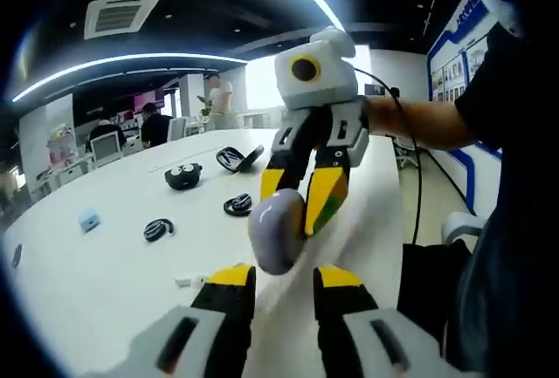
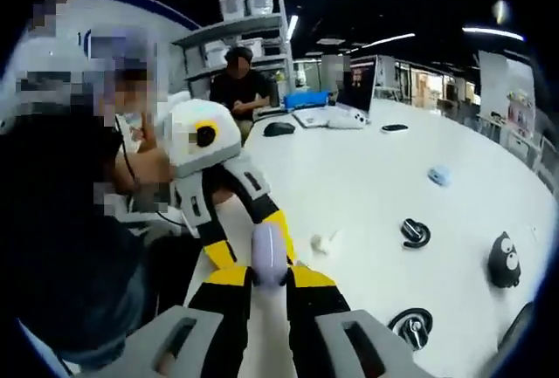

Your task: Pick up the earbuds from the table and place the earbuds into the earbud case

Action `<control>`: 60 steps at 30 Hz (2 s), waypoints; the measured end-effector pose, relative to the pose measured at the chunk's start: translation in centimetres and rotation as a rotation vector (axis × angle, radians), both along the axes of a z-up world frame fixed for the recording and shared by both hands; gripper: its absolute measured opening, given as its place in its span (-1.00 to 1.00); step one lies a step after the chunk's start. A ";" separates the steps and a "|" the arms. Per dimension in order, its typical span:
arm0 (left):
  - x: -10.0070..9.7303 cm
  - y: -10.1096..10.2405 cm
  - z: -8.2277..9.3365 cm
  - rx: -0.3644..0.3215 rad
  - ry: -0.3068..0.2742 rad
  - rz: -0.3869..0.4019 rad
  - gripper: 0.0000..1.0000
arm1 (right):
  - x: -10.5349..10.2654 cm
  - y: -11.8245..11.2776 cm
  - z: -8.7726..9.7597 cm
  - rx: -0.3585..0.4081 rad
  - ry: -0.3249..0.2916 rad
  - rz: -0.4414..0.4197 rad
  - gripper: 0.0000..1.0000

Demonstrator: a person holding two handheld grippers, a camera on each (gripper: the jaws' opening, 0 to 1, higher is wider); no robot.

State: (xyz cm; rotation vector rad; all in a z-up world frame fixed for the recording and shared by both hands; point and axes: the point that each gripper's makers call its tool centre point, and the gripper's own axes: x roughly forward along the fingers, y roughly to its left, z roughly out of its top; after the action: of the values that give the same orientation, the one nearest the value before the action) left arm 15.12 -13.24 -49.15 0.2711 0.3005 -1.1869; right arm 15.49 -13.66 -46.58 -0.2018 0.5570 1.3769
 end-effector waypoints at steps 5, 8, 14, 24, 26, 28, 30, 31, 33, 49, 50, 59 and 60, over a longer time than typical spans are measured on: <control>0.5 3.0 -0.1 -0.006 0.015 0.117 -0.44 | 2.4 -0.2 1.3 -0.002 0.082 -0.018 -0.71; 1.1 4.5 0.1 -0.047 0.049 0.189 -0.44 | 4.5 -0.2 2.1 0.009 0.105 -0.039 -0.71; 1.9 7.4 0.8 -0.085 0.047 0.268 -0.44 | 10.1 0.3 3.8 0.042 0.166 -0.125 -0.71; 1.1 10.7 1.5 -0.057 0.026 0.303 -0.45 | 20.3 0.9 2.9 0.016 0.308 -0.284 -0.71; 0.7 11.5 1.4 -0.040 0.021 0.313 -0.45 | 22.0 1.0 2.3 0.007 0.351 -0.309 -0.71; 0.5 12.1 1.3 -0.030 0.021 0.321 -0.44 | 23.4 0.8 1.6 -0.012 0.373 -0.341 -0.71; 0.2 12.9 1.3 -0.022 0.023 0.336 -0.42 | 24.8 0.6 0.7 -0.038 0.414 -0.378 -0.71; 0.2 13.1 1.3 -0.021 0.023 0.342 -0.40 | 25.5 0.7 0.4 -0.039 0.425 -0.396 -0.71; 0.0 13.9 1.4 -0.022 0.025 0.362 -0.38 | 26.3 0.9 -0.2 -0.035 0.459 -0.410 -0.71; -0.8 19.3 2.0 -0.112 0.061 0.521 0.22 | 30.3 0.8 -1.9 -0.030 0.762 -0.500 -0.70; -0.7 19.4 2.0 -0.117 0.066 0.529 0.24 | 30.0 0.9 -2.1 -0.040 0.787 -0.485 -0.70; -0.6 19.6 1.6 -0.129 0.093 0.563 0.27 | 30.4 1.5 -3.1 -0.053 0.843 -0.468 -0.70; -0.7 19.6 1.6 -0.127 0.093 0.561 0.27 | 30.7 1.4 -3.0 -0.055 0.834 -0.469 -0.70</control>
State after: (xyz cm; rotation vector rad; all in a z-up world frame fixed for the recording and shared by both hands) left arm 14.45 6.34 -47.58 0.0130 0.3525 -0.6601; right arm 46.19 -12.24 -49.59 0.4645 1.2444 0.9410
